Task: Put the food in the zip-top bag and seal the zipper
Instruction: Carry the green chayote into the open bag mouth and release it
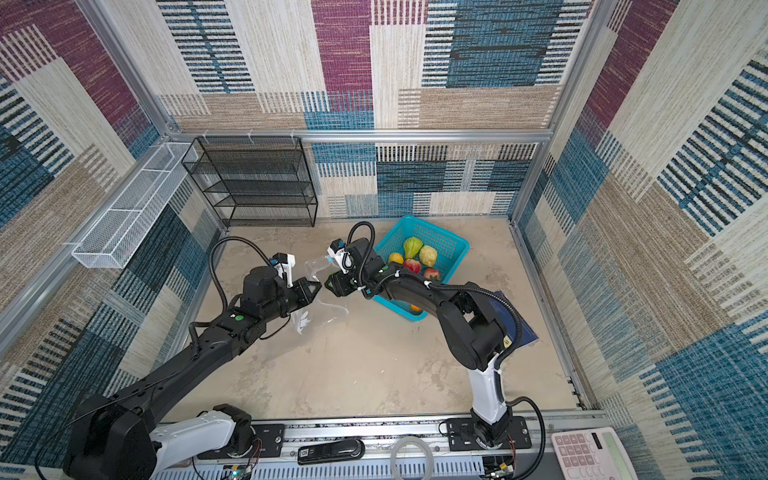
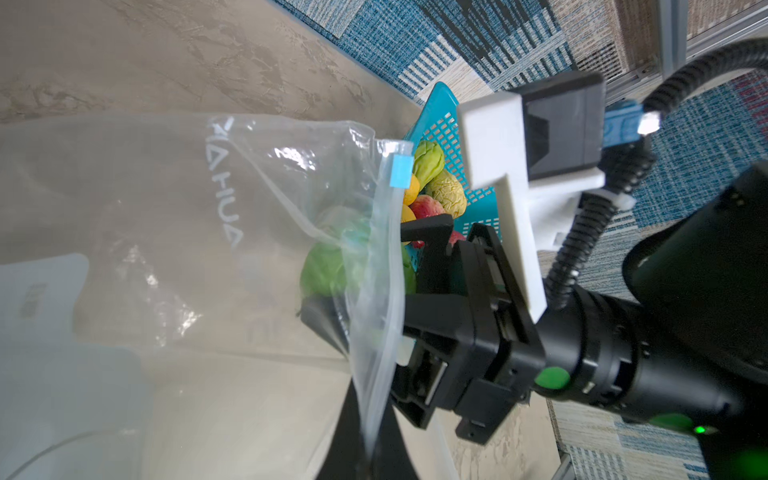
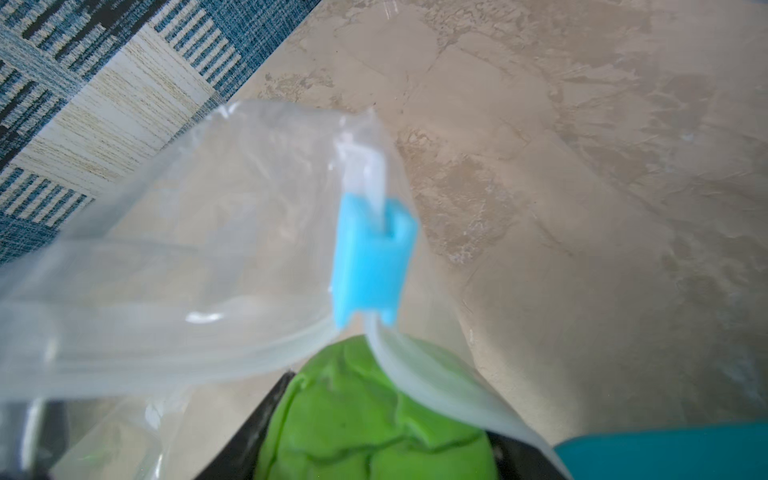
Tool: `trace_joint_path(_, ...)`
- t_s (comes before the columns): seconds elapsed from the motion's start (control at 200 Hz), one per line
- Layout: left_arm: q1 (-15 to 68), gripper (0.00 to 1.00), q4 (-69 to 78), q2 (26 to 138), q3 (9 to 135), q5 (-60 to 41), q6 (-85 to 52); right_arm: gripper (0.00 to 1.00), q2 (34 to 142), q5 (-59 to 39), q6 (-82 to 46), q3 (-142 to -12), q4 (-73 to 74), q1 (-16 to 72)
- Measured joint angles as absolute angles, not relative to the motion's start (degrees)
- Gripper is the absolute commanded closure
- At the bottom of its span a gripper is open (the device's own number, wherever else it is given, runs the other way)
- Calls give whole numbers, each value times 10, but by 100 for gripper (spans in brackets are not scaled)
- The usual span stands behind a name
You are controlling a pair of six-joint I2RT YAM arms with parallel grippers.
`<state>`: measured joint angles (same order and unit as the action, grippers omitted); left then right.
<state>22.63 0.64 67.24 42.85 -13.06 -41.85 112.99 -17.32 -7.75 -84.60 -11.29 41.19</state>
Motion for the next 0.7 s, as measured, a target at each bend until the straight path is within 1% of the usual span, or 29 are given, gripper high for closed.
trace_joint_path(0.075,226,100,10,679,429,-137,-420,27,1132,-169,-79,-847,-115,414)
trace_joint_path(0.155,226,100,14,685,429,-137,-422,19,1132,-169,-81,-847,-114,416)
trace_joint_path(0.2,226,100,18,687,428,-139,-422,17,1131,-170,-81,-846,-114,416)
trace_joint_path(0.476,225,100,37,702,424,-137,-429,16,1114,-173,-82,-847,-120,416)
trace_joint_path(0.696,221,100,40,689,424,-131,-429,14,1073,-161,-81,-842,-130,416)
